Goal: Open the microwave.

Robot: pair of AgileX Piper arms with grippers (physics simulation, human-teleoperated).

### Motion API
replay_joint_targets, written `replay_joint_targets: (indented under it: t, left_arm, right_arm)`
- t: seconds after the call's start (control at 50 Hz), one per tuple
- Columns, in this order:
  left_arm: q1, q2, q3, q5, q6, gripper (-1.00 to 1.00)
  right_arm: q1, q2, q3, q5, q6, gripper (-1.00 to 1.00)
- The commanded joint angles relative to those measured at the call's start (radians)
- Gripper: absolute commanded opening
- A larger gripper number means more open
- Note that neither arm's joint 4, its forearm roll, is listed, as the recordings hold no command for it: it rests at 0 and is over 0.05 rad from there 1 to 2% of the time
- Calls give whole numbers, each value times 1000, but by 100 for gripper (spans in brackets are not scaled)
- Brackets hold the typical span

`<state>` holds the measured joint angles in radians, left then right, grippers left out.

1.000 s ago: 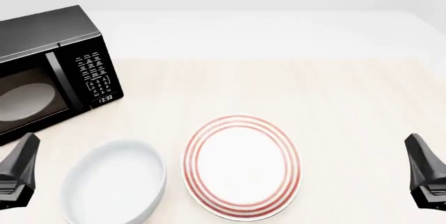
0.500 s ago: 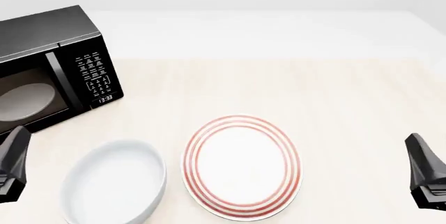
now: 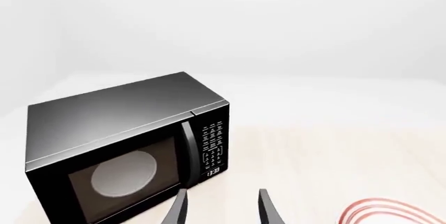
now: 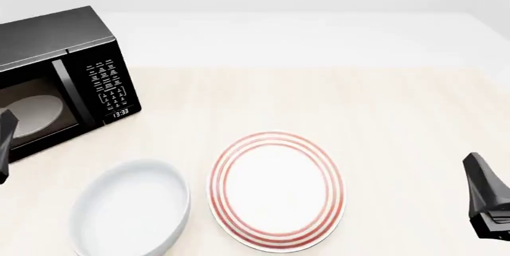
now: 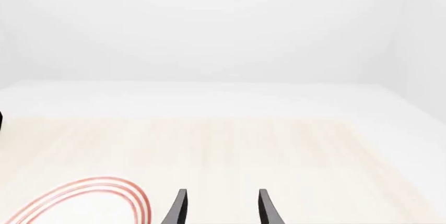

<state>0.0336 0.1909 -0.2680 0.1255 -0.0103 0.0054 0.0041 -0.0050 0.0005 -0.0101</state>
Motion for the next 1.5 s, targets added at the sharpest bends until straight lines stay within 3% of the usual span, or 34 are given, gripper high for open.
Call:
replay_joint_targets:
  t: [0.02, 0.42, 1.1, 1.5]
  left_arm:
    - [13, 84, -62, 10, -6, 100]
    - [48, 240, -67, -63, -32, 100]
    - [87, 511, -36, -289, 19, 100]
    - [83, 612, -45, -378, -8, 100]
  right_arm:
    - [0, 0, 0, 1, 0, 100]
    - [0, 0, 0, 1, 0, 100]
    - [0, 0, 0, 1, 0, 100]
    - [0, 0, 0, 1, 0, 100]
